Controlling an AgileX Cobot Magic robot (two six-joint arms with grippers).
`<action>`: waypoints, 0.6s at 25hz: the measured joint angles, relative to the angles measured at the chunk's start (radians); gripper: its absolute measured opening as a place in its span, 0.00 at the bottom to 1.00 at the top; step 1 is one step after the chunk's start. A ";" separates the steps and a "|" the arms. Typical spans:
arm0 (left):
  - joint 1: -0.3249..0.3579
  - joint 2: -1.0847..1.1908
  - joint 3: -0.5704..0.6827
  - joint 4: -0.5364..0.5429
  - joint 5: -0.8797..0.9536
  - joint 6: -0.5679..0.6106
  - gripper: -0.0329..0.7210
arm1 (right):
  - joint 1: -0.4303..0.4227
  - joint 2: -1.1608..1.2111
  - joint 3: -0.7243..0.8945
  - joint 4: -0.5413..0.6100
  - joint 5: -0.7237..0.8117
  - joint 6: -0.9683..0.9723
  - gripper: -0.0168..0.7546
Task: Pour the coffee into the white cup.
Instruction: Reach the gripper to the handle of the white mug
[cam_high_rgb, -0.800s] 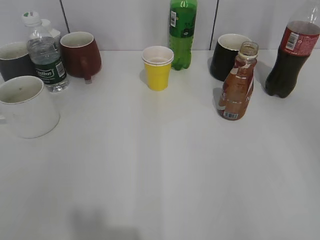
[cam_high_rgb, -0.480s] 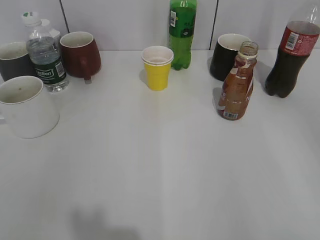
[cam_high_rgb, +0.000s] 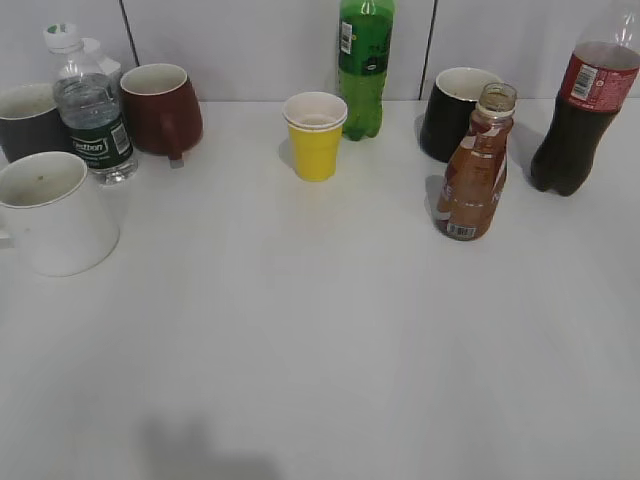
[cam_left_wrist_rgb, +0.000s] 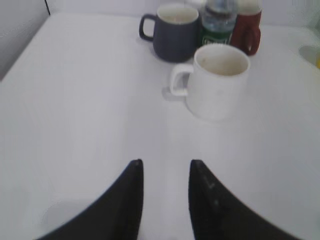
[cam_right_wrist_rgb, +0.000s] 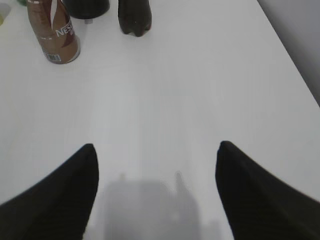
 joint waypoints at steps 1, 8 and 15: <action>0.000 0.018 -0.004 0.010 -0.027 0.000 0.36 | 0.000 0.000 0.000 0.000 0.000 0.000 0.76; 0.000 0.257 -0.011 0.026 -0.281 0.000 0.36 | 0.000 0.000 0.000 0.000 0.000 0.000 0.76; 0.000 0.544 0.042 0.073 -0.668 0.002 0.36 | 0.000 0.000 0.000 0.000 0.000 0.000 0.76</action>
